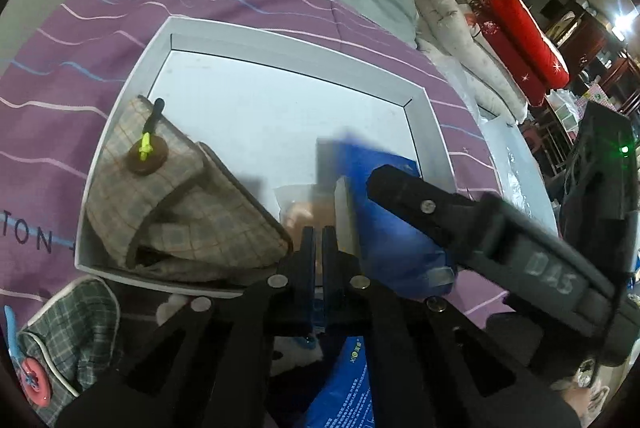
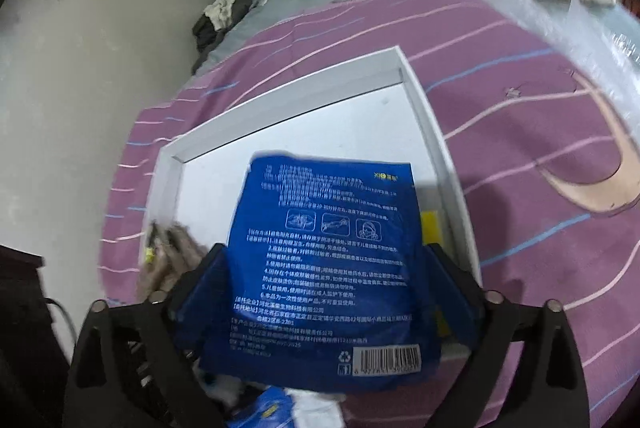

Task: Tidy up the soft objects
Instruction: 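Place the yellow and blue packets upright in the white tray and release, then move both grippers to the green plaid pouch beside the tray, then grasp the green plaid pouch with the right gripper and lift it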

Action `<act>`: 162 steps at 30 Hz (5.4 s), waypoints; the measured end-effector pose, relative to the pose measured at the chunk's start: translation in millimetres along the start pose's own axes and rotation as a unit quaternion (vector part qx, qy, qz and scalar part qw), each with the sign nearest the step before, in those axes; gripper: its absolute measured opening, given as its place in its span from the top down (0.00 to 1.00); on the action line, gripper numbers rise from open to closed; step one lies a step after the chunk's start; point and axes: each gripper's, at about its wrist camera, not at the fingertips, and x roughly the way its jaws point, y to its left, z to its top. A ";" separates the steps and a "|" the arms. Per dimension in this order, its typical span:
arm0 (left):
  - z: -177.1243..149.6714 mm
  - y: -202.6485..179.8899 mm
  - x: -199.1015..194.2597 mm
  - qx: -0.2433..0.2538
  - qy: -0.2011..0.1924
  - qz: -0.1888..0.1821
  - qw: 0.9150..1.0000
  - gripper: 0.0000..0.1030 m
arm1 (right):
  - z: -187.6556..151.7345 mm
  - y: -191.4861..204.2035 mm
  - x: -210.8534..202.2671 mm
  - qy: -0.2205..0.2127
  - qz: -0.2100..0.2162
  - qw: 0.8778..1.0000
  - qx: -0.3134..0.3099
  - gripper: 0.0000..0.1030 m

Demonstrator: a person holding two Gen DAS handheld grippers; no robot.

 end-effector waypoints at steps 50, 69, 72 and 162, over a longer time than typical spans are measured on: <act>-1.2 -0.7 1.8 0.005 0.005 0.022 1.000 0.95 | -6.2 -12.6 -2.7 -0.038 -0.139 0.988 -0.051 0.87; -1.3 -5.8 -3.1 0.024 0.004 0.040 0.999 0.93 | -4.7 12.8 -43.2 -0.020 -0.061 0.998 -0.019 0.39; -1.0 -4.6 -4.8 0.022 0.010 0.035 0.999 0.91 | -4.8 14.0 -43.5 -0.017 -0.064 0.998 -0.018 0.39; -12.4 162.9 -116.9 -0.177 0.044 0.120 0.976 0.67 | -114.6 188.8 38.4 0.169 0.122 0.951 -0.230 0.70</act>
